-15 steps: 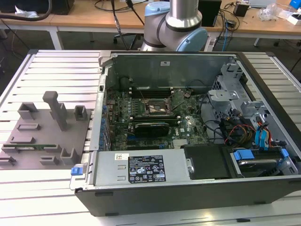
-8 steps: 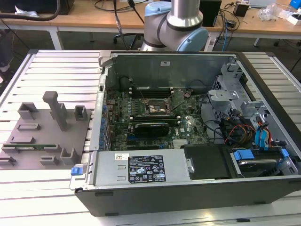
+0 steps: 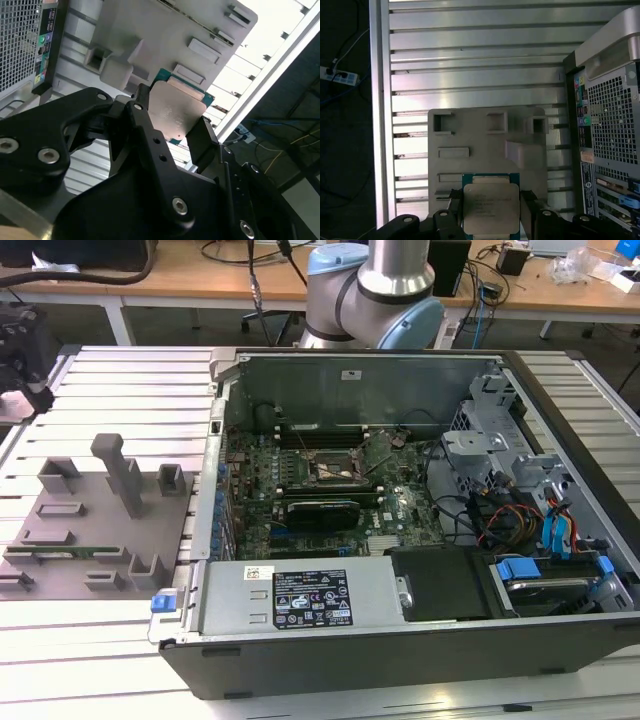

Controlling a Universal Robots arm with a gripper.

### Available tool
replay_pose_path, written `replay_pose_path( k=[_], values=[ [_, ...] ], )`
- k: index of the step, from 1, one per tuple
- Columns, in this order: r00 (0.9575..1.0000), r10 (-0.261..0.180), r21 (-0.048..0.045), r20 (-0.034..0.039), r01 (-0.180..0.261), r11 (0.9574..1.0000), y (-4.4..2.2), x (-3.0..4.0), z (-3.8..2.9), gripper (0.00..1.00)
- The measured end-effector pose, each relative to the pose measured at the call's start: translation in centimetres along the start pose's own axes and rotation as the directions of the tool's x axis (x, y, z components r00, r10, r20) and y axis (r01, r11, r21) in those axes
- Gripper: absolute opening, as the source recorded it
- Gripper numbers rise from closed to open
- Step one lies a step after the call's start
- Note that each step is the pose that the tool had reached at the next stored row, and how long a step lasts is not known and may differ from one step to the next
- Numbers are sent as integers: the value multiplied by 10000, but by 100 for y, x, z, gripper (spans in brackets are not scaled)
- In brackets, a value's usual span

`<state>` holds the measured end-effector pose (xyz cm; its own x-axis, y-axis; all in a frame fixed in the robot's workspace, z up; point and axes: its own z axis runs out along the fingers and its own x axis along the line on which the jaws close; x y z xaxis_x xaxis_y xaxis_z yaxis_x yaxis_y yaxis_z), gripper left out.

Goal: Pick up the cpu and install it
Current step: 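Pick up the cpu and move it towards the insertion slot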

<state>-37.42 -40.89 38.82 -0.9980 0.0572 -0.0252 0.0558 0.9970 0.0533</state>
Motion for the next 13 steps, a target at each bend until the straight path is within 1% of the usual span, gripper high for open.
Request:
replay_pose_path(
  k=[2,8,9,11,13],
  values=[
    [10000,0,1,-1,0,10000,3,-58,1,54],
    [10000,-1,0,1,1,10000,11,-202,6,54],
    [10000,-1,1,0,1,10000,13,-247,7,54],
    [10000,0,1,0,0,10000,16,-289,8,54],
    [10000,0,1,0,0,10000,20,-359,10,54]
  ],
)
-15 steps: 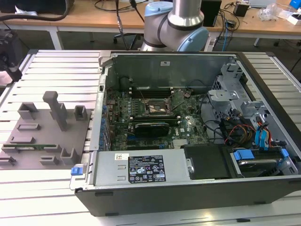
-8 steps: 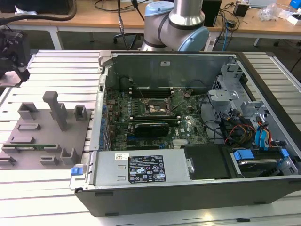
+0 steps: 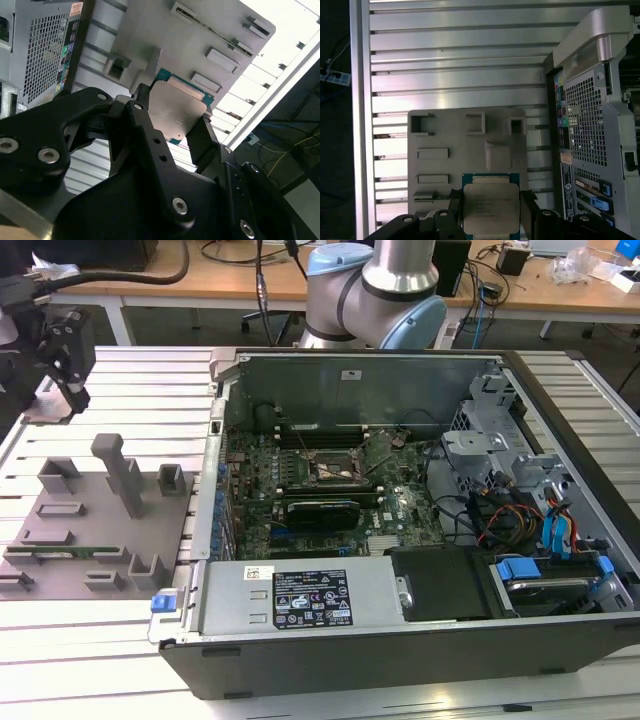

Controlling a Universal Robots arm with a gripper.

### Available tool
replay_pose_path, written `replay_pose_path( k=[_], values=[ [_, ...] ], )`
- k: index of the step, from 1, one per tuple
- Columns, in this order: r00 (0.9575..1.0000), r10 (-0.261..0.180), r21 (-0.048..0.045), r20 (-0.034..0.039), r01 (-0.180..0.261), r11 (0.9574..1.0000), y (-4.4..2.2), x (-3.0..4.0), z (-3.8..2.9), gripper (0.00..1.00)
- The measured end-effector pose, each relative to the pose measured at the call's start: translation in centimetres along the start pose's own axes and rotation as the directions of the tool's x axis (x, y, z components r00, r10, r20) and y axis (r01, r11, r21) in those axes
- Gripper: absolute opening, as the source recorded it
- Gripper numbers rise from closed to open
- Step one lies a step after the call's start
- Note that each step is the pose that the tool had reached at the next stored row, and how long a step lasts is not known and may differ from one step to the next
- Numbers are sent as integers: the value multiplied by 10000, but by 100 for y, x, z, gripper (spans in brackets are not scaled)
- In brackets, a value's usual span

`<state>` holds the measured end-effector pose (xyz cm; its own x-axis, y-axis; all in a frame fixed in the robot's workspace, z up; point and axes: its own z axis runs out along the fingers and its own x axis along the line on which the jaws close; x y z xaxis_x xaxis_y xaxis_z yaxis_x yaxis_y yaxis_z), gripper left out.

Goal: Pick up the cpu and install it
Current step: 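Pick up the cpu and move it towards the insertion slot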

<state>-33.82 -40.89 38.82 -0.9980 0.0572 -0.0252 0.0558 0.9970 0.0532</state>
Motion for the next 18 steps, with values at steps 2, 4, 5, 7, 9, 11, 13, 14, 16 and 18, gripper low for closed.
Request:
replay_pose_path(
  k=[2,4,5,7,9,11,13,14,16,18],
  values=[
    [10000,0,0,-1,0,10000,2,-45,1,54],
    [10000,-1,0,-1,1,10000,5,-89,2,54],
    [10000,-1,0,-1,1,10000,6,-123,3,54],
    [10000,-1,-1,0,1,10000,10,-180,6,54],
    [10000,0,-1,0,0,10000,13,-238,7,54],
    [10000,0,0,-1,0,10000,16,-294,8,54],
    [10000,-1,-1,0,1,10000,19,-354,10,54],
    [10000,-1,-1,0,1,10000,21,-379,11,54],
    [10000,-1,-1,0,1,10000,24,-433,13,54],
    [10000,0,0,-1,0,10000,29,-530,15,54]
  ],
)
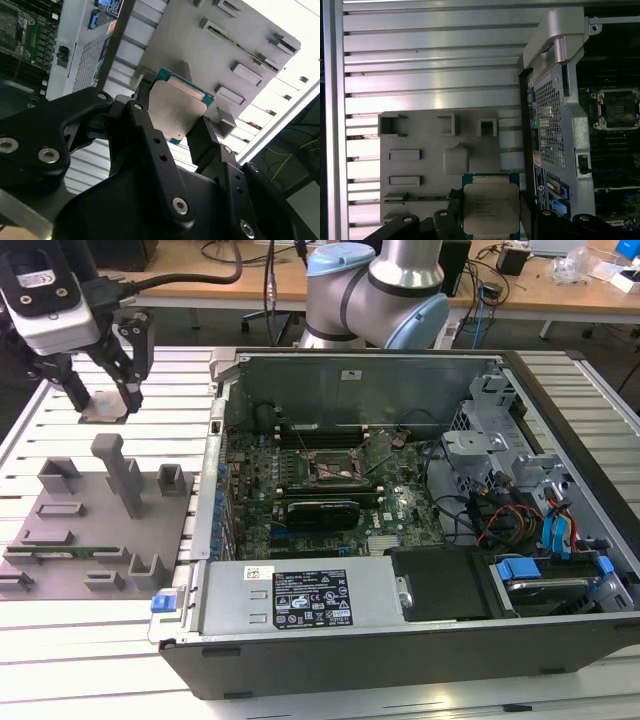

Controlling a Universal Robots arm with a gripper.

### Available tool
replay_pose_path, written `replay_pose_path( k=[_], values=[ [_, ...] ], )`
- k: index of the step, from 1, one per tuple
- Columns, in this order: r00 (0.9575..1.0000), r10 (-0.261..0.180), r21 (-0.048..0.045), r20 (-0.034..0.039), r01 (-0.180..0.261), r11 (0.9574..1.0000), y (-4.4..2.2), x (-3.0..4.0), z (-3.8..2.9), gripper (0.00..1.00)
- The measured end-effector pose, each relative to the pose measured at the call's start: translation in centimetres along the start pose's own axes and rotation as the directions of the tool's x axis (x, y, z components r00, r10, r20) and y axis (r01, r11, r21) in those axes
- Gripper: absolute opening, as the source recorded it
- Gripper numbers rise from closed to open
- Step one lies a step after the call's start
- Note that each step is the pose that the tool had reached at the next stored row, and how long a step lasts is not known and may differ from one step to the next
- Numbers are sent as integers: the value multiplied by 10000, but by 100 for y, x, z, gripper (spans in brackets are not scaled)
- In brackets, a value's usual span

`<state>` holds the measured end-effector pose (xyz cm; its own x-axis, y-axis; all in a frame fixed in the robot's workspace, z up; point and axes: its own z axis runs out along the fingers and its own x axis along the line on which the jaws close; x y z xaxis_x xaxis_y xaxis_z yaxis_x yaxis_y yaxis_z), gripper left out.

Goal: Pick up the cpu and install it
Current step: 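Pick up the cpu and move it towards the insertion slot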

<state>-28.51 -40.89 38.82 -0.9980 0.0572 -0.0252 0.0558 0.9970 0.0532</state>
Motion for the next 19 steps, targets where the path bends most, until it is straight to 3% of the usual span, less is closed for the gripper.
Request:
replay_pose_path(
  k=[6,9,10,14,19],
  values=[
    [10000,0,0,0,0,10000,10,-187,5,54],
    [10000,-3,-2,1,3,10000,17,-321,10,54],
    [10000,-1,-1,0,1,10000,22,-399,12,54],
    [10000,-2,-2,-2,2,10000,30,-557,16,54],
    [10000,0,-4,-4,0,10000,46,-833,24,54]
  ],
)
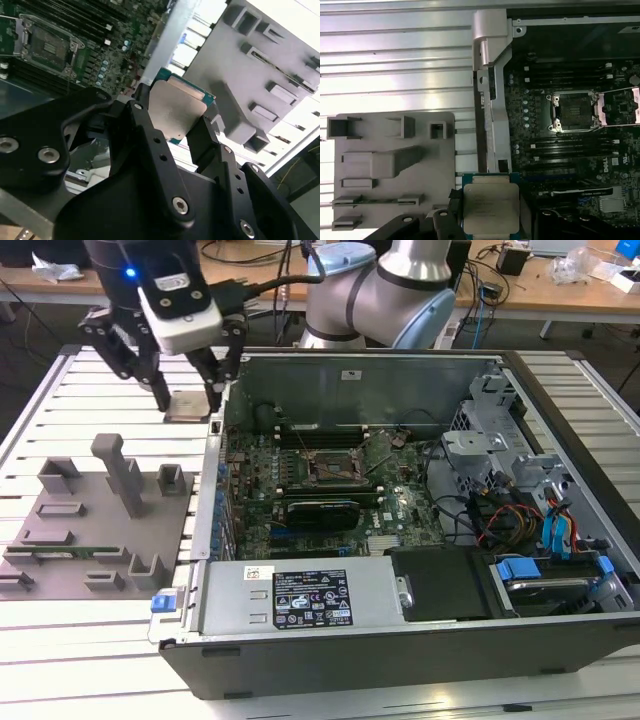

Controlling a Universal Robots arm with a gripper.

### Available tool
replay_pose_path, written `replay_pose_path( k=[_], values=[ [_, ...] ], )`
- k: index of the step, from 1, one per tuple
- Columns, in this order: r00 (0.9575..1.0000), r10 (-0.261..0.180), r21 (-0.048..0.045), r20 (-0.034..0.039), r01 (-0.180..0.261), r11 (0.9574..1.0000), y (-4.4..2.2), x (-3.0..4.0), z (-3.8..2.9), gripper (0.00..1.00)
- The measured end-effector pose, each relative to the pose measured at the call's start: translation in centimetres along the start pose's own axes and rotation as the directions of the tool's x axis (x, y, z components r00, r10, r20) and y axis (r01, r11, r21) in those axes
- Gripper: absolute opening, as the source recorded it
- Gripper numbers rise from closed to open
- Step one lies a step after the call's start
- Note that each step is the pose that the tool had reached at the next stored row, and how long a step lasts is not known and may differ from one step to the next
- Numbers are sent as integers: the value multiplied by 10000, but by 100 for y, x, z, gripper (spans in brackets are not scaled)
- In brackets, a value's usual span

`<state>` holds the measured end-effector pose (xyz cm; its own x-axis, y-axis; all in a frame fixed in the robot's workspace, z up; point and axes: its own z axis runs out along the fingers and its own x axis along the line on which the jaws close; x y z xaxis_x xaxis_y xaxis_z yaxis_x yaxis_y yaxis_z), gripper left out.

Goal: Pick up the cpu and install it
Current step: 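Pick up the cpu and move it towards the insertion slot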

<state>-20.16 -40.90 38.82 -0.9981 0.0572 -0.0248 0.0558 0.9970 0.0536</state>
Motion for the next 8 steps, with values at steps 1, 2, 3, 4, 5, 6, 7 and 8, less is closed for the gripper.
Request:
replay_pose_path(
  k=[1,2,3,4,5,6,7,8],
  values=[
    [10000,-2,-1,-2,2,10000,5,-98,3,54],
    [10000,0,0,-3,0,10000,9,-161,4,54],
    [10000,1,0,-4,-1,10000,11,-209,5,54],
    [10000,-2,-1,-5,2,10000,15,-301,8,54],
    [10000,0,-2,-6,0,10000,19,-356,10,54],
    [10000,0,-2,-6,0,10000,21,-404,11,54],
    [10000,-2,-2,-7,2,10000,24,-467,13,54],
    [10000,0,-2,-8,0,10000,26,-510,14,54]
  ],
)
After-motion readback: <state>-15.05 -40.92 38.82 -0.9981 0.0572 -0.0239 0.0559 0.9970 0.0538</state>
